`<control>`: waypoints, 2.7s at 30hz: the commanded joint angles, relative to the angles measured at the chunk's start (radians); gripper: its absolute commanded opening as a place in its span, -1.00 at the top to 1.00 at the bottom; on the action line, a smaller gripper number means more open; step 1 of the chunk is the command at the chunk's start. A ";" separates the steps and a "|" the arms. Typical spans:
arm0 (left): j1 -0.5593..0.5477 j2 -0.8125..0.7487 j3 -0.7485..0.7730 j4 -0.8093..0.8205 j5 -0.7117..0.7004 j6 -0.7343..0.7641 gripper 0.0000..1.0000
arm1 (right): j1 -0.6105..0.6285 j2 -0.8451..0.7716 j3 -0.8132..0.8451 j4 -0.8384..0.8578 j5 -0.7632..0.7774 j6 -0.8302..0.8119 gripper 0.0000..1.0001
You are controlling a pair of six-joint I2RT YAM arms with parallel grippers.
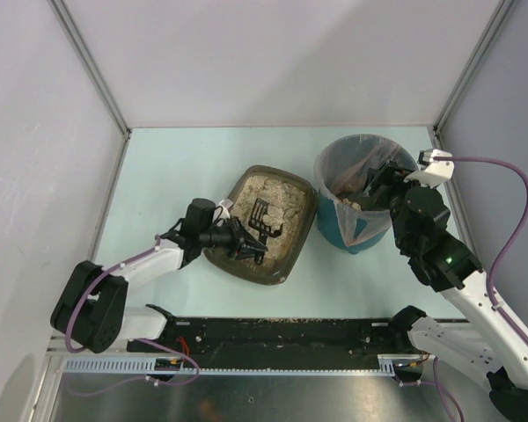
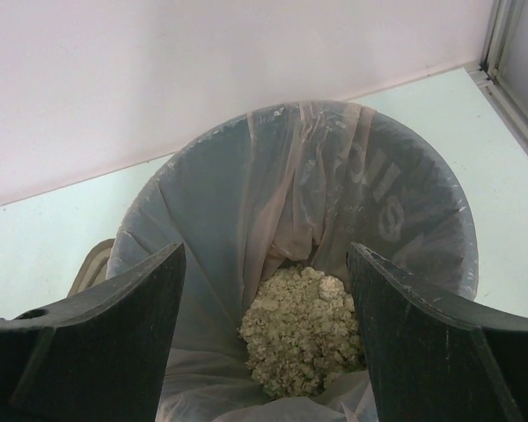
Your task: Clean the litter box
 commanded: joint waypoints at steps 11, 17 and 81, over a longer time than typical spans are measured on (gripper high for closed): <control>0.039 -0.180 -0.100 0.085 0.096 -0.048 0.99 | -0.002 0.023 -0.001 0.057 -0.015 0.015 -0.56; 0.084 -0.229 -0.100 0.058 0.112 -0.031 1.00 | -0.002 0.020 -0.001 0.051 -0.015 0.008 -0.56; 0.073 -0.275 -0.146 0.171 0.035 -0.232 1.00 | 0.000 0.029 -0.003 0.129 -0.050 -0.033 -0.55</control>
